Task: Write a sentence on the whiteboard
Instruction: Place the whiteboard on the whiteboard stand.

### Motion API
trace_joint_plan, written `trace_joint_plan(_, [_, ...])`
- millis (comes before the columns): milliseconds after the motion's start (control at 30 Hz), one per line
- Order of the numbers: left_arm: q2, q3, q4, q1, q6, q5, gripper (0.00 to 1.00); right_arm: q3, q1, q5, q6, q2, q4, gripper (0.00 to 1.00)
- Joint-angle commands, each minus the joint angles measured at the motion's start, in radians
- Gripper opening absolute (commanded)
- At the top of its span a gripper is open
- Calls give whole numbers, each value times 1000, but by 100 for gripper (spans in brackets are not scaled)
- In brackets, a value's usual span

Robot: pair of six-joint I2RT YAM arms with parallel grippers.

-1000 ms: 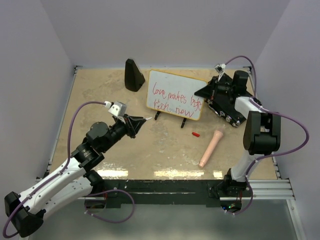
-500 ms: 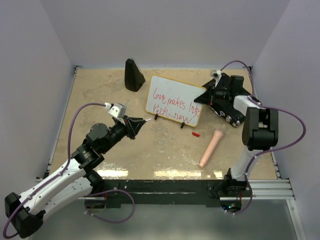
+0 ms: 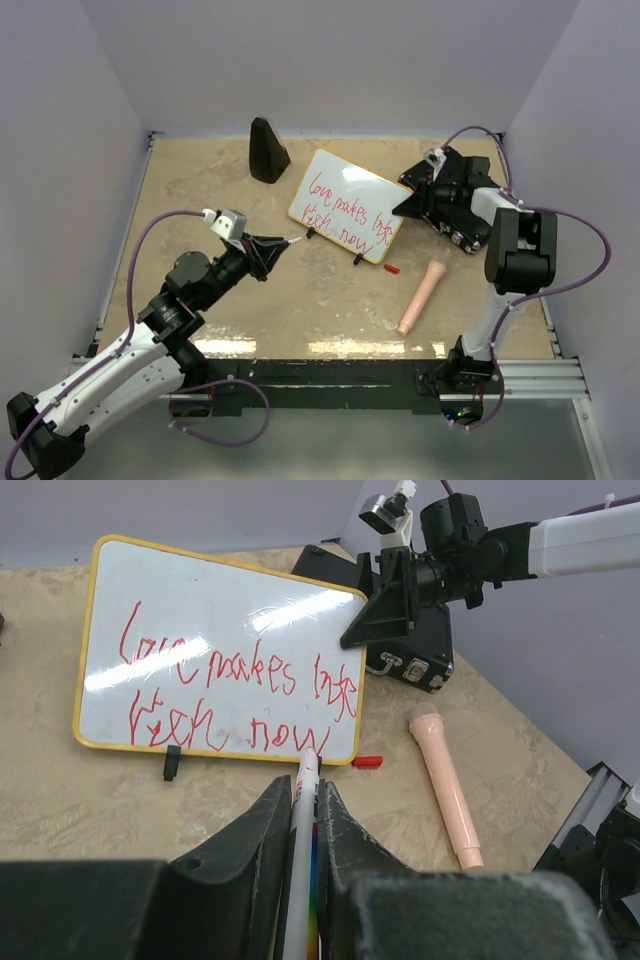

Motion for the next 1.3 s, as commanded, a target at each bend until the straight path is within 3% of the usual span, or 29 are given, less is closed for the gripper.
trace_joint_plan(0, [-21,-8,23,5,-25,13,0,46,-22,72,-72,-42,-33,71])
trace_joint_plan(67, [-27,-8,23,5,-27,13,0,51,-33,117,-78,-60,-39,82])
trace_joint_plan(167, [-29,-9,26,7,-30,11,0,46,-40,167,-104,-109,-50,92])
trace_joint_plan(333, [-15,-12,54,7,-36,43,0,25,-40,201,-147,-190,-82,98])
trace_joint_plan(533, [-11,-14,72,7,-44,63,0,6,-46,256,-218,-264,-143,99])
trace_joint_plan(833, [-31,-50,132,5,-83,99,0,-20,-53,324,-472,-488,-347,98])
trace_joint_plan(933, [-23,-84,181,7,-103,119,0,-60,-51,246,-625,-525,-450,99])
trace_joint_plan(967, [-21,-93,190,5,-114,120,0,-84,-53,176,-761,-528,-552,99])
trace_joint_plan(1100, [-26,-124,216,7,-128,126,0,-110,-5,164,-1029,-499,-761,99])
trace_joint_plan(1200, [-50,-138,207,5,-127,122,0,-164,55,242,-1027,-505,-726,98])
trace_joint_plan(1267, [-60,-143,196,5,-122,117,0,-234,128,321,-880,-557,-563,94])
